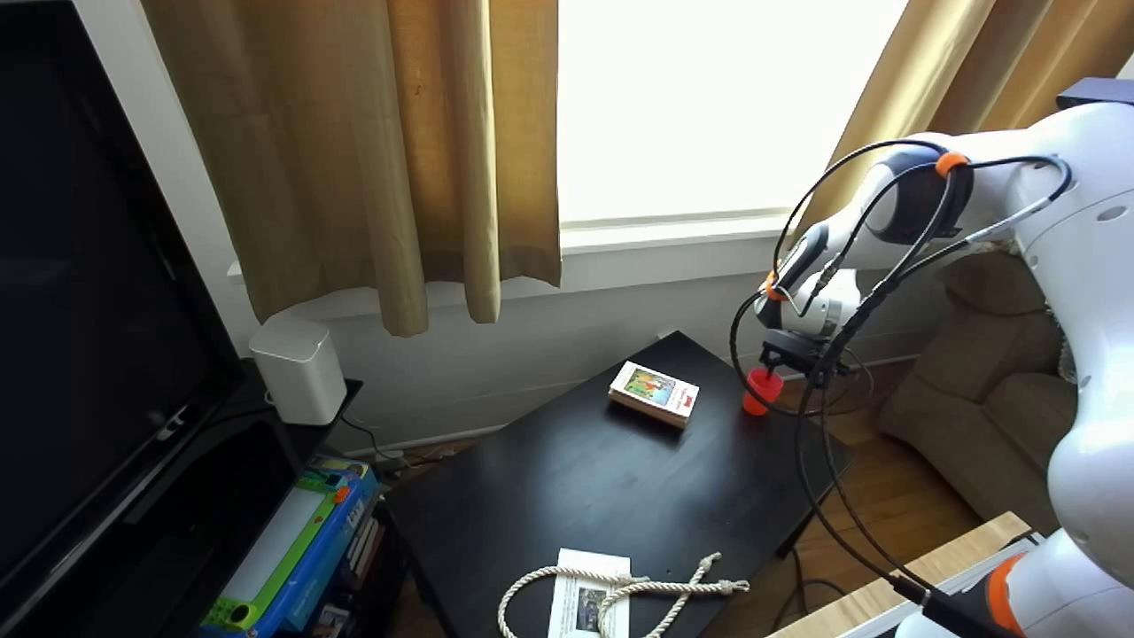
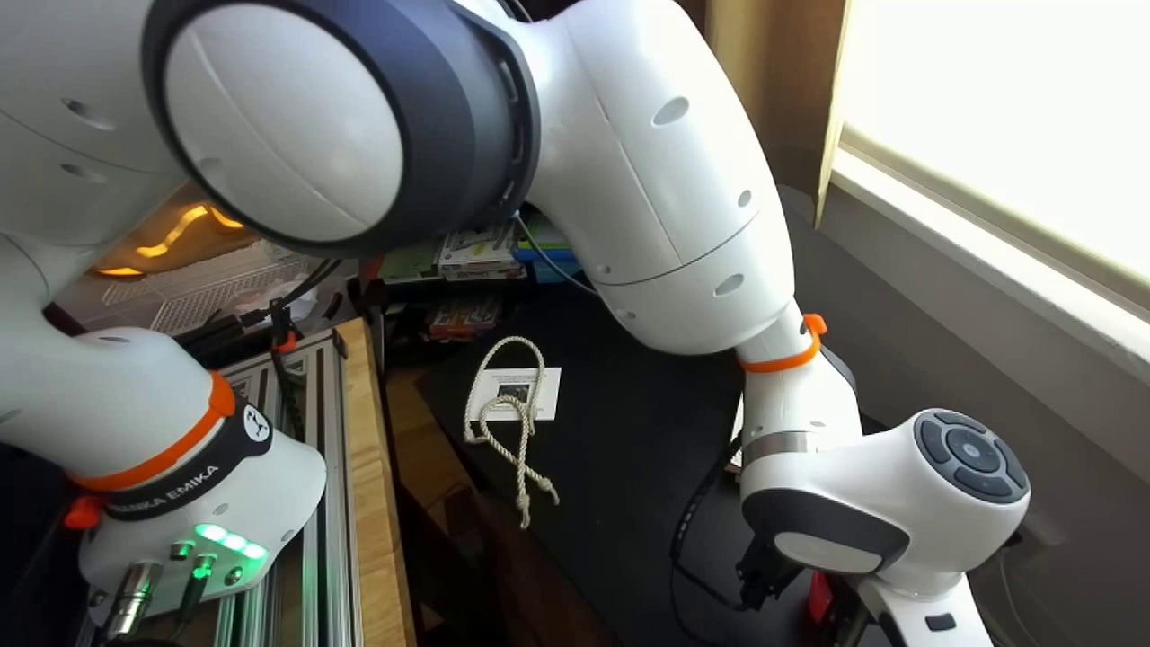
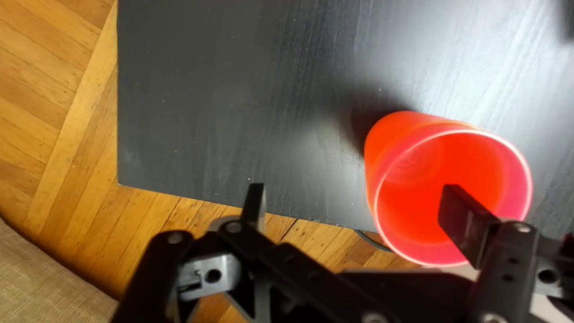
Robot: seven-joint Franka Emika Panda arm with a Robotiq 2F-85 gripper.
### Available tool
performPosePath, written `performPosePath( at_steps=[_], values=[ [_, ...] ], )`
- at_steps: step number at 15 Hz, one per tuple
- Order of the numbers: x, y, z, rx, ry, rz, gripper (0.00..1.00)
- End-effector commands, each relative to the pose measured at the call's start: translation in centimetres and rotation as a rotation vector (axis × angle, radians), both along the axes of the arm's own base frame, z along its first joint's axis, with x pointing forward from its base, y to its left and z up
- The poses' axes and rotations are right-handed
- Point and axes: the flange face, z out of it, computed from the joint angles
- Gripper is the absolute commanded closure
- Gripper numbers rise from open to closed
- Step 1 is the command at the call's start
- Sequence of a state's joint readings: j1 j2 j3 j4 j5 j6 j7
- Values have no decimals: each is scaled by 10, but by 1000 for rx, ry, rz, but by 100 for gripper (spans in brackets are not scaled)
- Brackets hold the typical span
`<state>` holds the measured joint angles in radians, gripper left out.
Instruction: Pick up the pink cup and put it on the table
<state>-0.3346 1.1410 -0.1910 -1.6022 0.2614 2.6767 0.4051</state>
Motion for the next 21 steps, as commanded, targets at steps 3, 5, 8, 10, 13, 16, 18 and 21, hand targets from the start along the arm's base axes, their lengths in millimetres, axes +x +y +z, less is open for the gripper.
performPosePath(
  at_steps=[3,5,8,10,13,16,18,21],
  values=[
    [9,-6,-14,58,-17,-17,35],
    [10,-9,-16,59,-19,-24,51],
    [11,-12,-18,63,-17,-30,75],
    [12,-13,-18,65,-19,-31,88],
    [15,-15,-17,65,-22,-31,100],
    [21,-12,-5,47,-53,-37,99],
    [21,-7,-1,73,-54,-23,99],
    [25,9,2,81,-82,20,99]
  ],
)
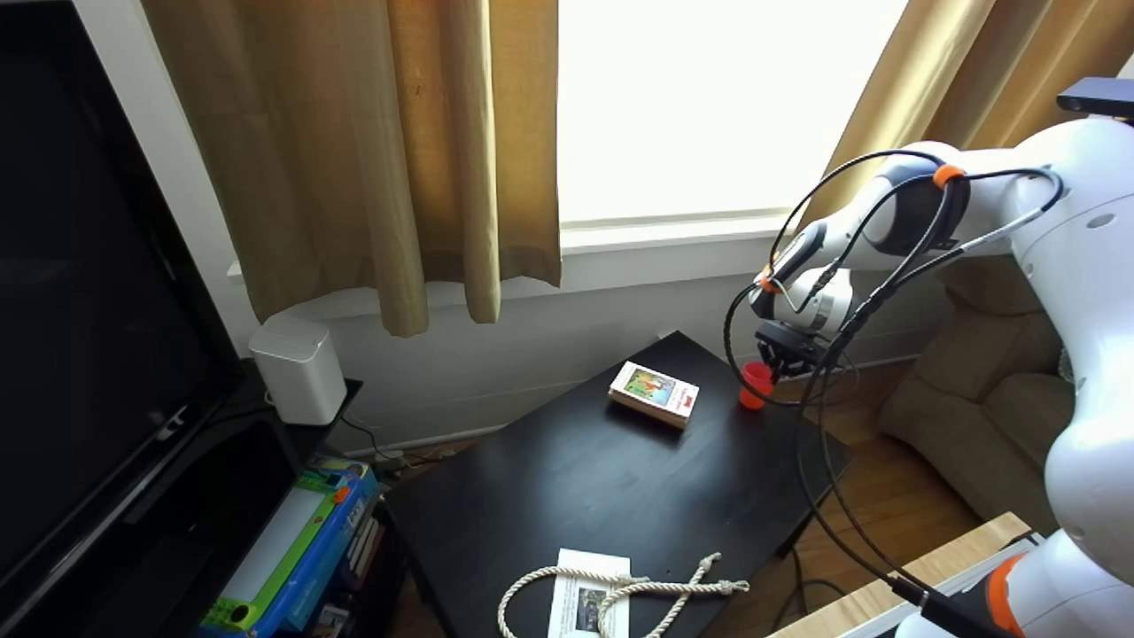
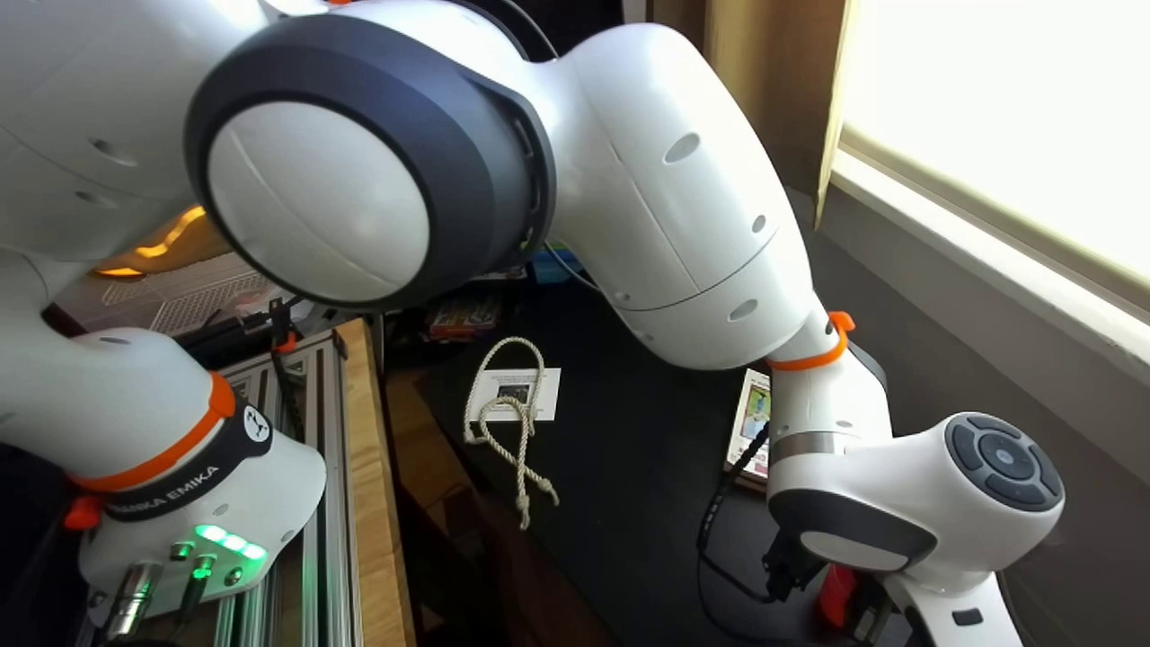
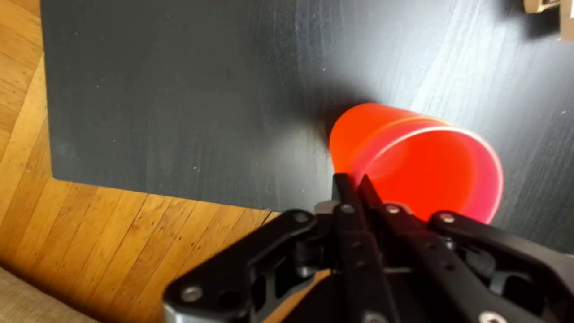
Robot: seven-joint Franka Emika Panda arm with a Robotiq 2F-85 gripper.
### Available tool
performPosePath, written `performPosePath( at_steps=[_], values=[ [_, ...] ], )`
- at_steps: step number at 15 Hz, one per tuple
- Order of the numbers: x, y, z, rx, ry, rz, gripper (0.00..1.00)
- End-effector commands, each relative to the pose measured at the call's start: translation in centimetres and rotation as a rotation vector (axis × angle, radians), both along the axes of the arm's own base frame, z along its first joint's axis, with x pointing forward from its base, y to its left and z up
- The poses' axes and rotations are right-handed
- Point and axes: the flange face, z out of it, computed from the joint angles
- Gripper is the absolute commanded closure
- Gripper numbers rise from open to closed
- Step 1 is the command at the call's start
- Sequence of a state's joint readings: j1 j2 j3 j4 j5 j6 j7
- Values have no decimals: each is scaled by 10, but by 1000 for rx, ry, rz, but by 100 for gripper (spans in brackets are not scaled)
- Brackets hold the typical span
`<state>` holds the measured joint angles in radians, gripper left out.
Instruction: Pick up the pink cup and put it on the table
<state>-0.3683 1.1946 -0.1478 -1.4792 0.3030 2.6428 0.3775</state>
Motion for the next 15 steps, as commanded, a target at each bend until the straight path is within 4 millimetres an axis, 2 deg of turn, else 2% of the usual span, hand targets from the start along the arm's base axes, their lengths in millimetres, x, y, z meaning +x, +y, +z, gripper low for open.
performPosePath(
  at_steps=[1,2,3,4,6,7,8,9,11,12,13,15],
  values=[
    [0,18,4,49,-53,34,99],
    [-1,26,7,106,-36,77,99],
    [0,27,8,11,-70,76,99],
    [0,36,12,89,-76,103,99],
    [-4,43,14,56,-83,101,99],
    [-9,50,16,89,-66,186,99],
    [-11,50,16,26,-74,147,99],
    [-14,55,18,60,-78,162,99],
    [-24,61,21,14,-83,142,99],
    [-26,65,24,72,-78,181,99],
    [-30,63,25,-20,-90,129,99],
    [-39,70,27,70,-66,168,99]
  ],
)
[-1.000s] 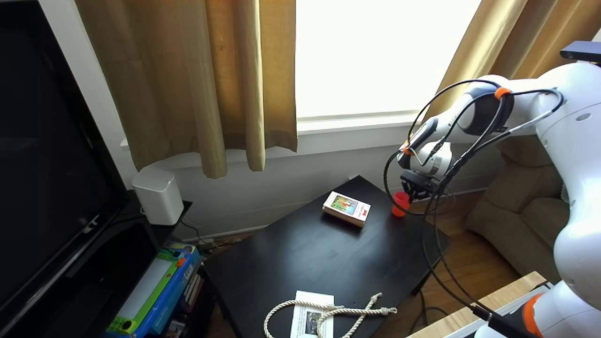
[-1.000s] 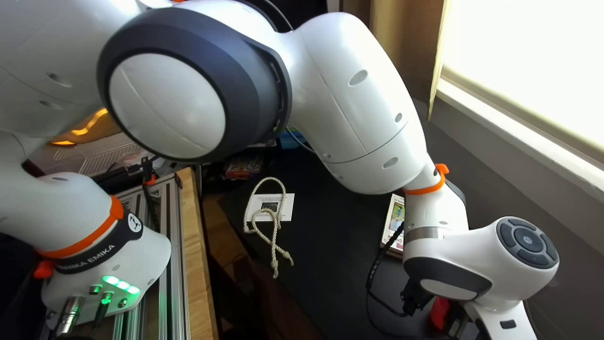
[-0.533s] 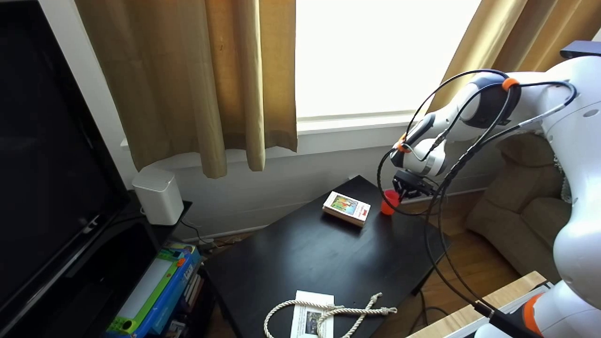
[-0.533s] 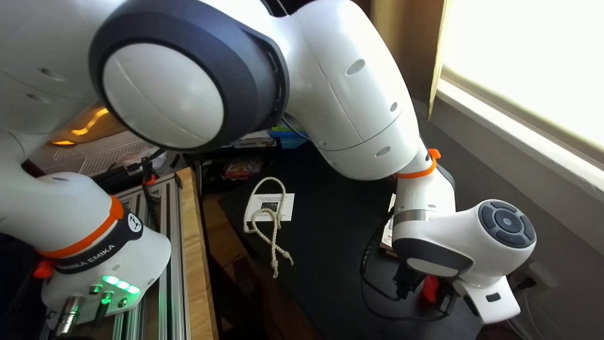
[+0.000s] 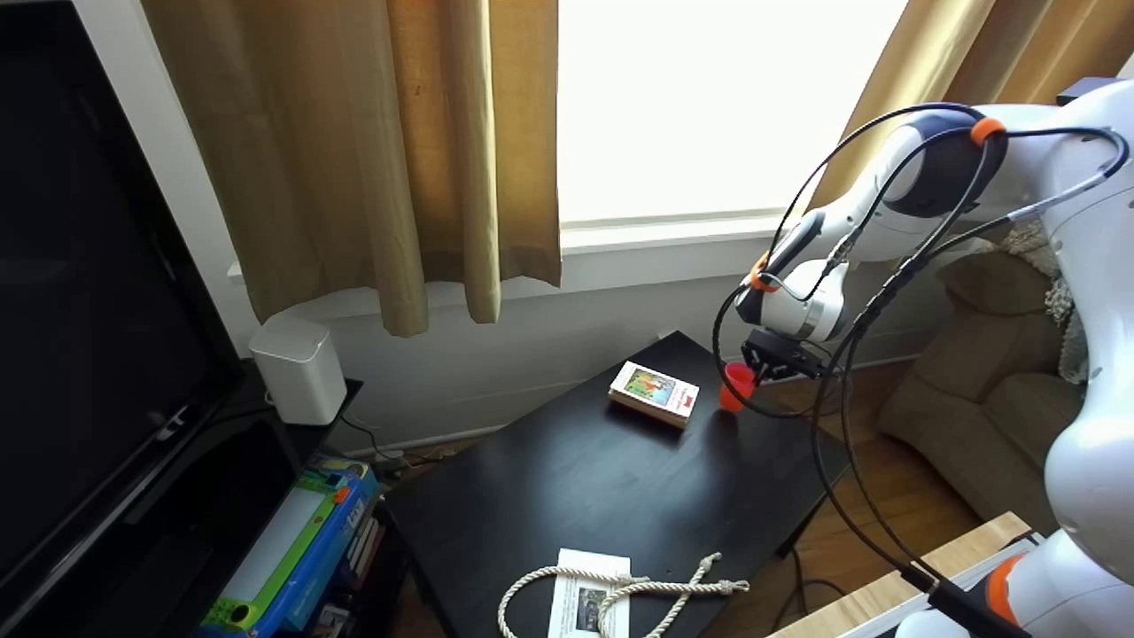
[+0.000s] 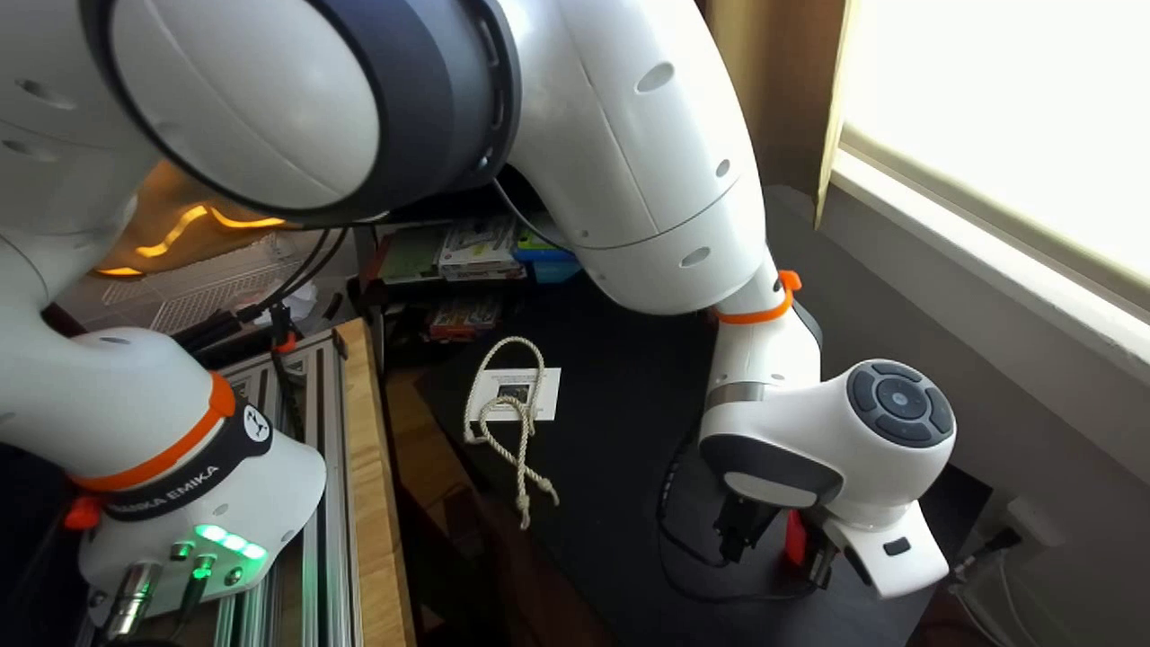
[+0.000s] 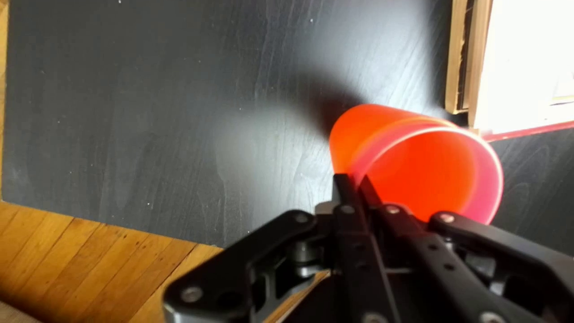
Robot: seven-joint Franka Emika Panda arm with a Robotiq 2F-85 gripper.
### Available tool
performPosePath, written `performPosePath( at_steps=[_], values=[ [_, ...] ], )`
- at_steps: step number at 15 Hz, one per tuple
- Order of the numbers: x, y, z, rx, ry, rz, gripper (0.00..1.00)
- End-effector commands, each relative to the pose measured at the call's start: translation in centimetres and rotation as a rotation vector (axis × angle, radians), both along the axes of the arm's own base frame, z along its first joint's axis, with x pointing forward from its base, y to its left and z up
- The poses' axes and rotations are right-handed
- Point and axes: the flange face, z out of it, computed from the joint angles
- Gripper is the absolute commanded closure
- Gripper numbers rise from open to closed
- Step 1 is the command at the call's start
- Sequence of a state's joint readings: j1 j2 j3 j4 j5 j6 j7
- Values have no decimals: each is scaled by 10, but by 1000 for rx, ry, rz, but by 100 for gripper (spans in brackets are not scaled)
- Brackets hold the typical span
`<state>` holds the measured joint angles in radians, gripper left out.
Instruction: Pick up the pink cup and put it on the table
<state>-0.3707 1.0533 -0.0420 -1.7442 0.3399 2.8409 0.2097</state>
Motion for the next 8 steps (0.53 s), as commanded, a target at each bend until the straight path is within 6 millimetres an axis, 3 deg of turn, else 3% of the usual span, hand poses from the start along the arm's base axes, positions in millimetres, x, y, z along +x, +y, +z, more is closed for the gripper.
performPosePath(
  at_steps=[1,5,6,7,8],
  values=[
    [-22,12,9,13,34,1,99],
    [-27,16,15,99,15,-7,99],
    [-30,14,10,1,36,-69,99],
    [-29,17,15,130,27,-22,99],
    [-32,10,11,24,22,-87,99]
  ],
)
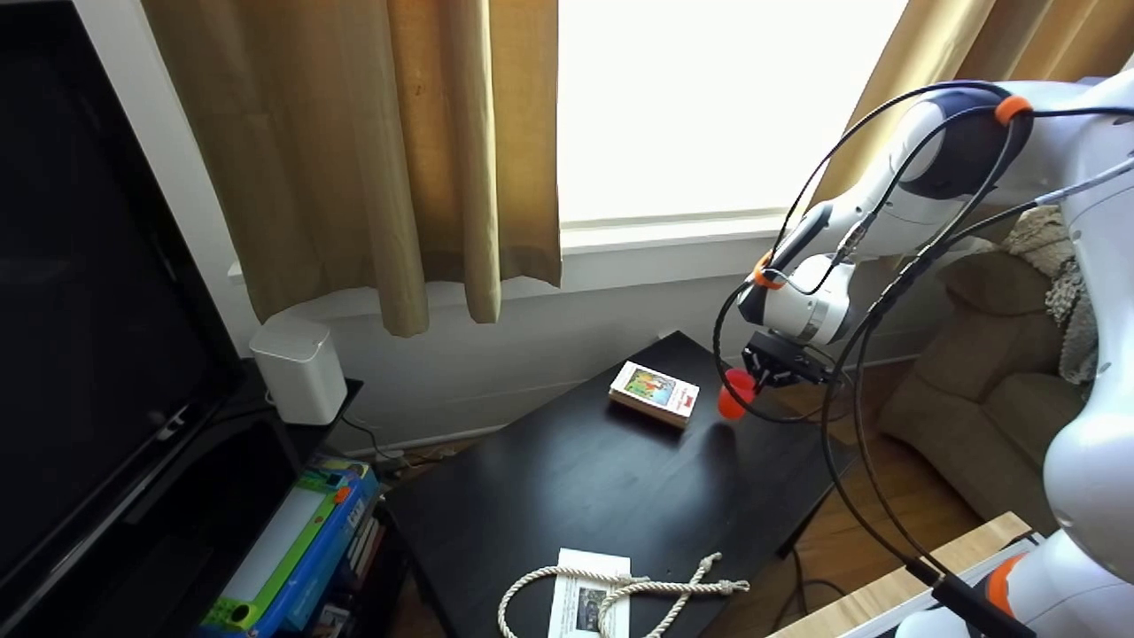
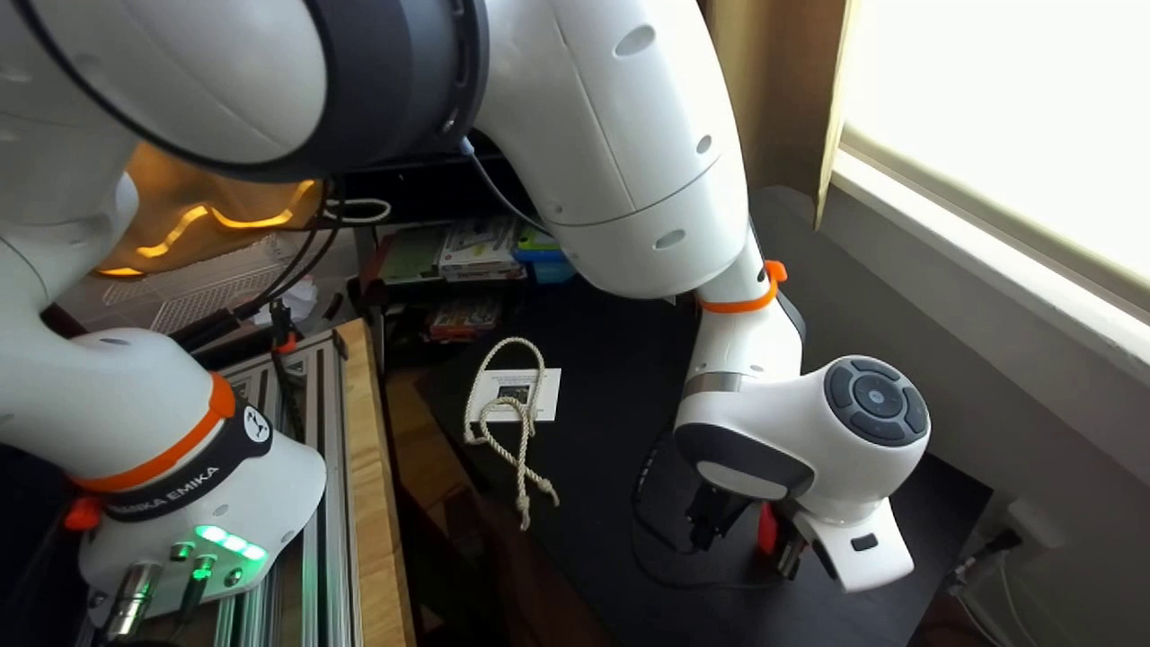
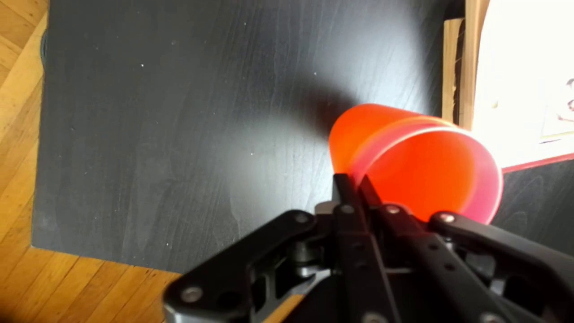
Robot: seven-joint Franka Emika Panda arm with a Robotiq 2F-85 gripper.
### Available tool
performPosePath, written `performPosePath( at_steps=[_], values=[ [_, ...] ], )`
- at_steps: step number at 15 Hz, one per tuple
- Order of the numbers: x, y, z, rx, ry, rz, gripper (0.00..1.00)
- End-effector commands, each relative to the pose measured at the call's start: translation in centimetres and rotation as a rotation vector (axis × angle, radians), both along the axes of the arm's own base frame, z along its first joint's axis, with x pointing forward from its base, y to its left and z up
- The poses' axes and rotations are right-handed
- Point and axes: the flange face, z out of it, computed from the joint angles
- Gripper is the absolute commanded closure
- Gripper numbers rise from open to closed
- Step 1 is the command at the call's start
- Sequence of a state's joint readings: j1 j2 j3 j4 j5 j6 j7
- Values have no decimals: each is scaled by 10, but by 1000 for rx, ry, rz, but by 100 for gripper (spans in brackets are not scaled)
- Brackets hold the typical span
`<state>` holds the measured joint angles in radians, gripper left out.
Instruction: Pick up the pink cup and put it on the table
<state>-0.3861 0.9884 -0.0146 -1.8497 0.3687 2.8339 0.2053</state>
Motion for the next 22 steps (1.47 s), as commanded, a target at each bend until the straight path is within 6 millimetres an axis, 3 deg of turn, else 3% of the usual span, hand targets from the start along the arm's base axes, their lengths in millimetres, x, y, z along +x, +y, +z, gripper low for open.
performPosePath(
  at_steps=[1,3,4,5,6,7,9,10,11,12,13,14,16,17,18,20,22],
  values=[
    [-9,-6,4,-76,-19,-88,99],
    [-17,-3,5,44,39,-12,99],
    [-15,-8,1,-29,-1,-122,99],
    [-17,-5,6,88,45,-34,99],
    [-19,-11,2,-12,56,-120,99],
    [-19,-7,-1,14,43,-146,99],
    [-18,-20,1,-75,-15,-235,99],
    [-21,-17,6,65,70,-156,99],
    [-19,-25,8,-128,-48,-246,99],
    [-20,-16,8,52,40,-196,99],
    [-19,-27,13,-128,-63,-287,99],
    [-20,-23,10,-75,-42,-312,99],
    [-20,-32,16,-184,-119,-354,99],
    [-20,-23,18,14,-20,-262,99],
    [-21,-31,14,-157,-92,-360,99],
    [-22,-26,9,-51,-19,-324,99],
    [-24,-26,6,-67,-19,-338,99]
  ],
)
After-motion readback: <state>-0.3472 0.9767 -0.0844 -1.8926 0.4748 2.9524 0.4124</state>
